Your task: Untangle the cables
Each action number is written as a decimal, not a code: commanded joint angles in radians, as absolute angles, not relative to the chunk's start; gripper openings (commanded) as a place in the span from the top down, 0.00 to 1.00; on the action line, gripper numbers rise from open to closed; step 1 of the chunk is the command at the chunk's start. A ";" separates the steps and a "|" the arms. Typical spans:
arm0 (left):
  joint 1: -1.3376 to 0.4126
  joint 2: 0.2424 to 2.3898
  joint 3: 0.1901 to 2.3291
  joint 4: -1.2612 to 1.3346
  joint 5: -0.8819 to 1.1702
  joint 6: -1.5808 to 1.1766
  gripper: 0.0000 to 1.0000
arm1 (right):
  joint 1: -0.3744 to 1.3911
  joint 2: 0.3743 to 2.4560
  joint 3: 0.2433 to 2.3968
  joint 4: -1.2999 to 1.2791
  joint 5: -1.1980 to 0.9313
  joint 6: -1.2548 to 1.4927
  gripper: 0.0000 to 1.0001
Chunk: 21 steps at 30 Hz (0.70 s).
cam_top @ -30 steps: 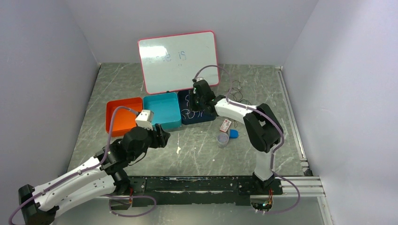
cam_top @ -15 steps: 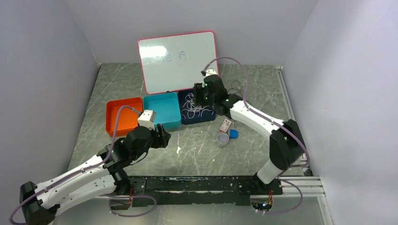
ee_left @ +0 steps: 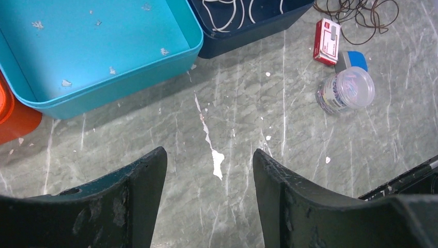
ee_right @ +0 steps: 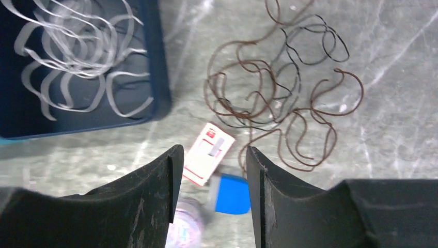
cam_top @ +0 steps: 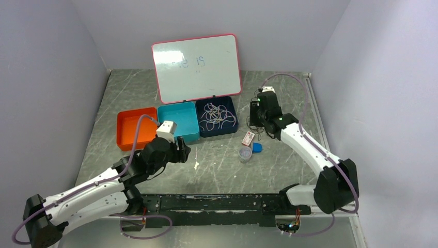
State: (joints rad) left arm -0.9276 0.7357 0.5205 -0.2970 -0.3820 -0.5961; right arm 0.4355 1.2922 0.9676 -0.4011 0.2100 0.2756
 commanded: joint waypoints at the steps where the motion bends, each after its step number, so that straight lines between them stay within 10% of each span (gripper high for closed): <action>1: -0.935 0.752 0.531 -0.249 -0.351 -0.572 0.33 | 0.395 1.374 0.978 -0.488 0.162 0.171 0.49; 21: -0.934 0.754 0.516 -0.230 -0.306 -0.599 0.34 | 0.177 1.665 1.228 -0.147 0.145 0.344 0.47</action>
State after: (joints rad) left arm -0.9276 0.7555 0.5205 -0.2783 -0.3321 -0.5911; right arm 0.2279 1.5768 1.1442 -0.2352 0.2054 0.2886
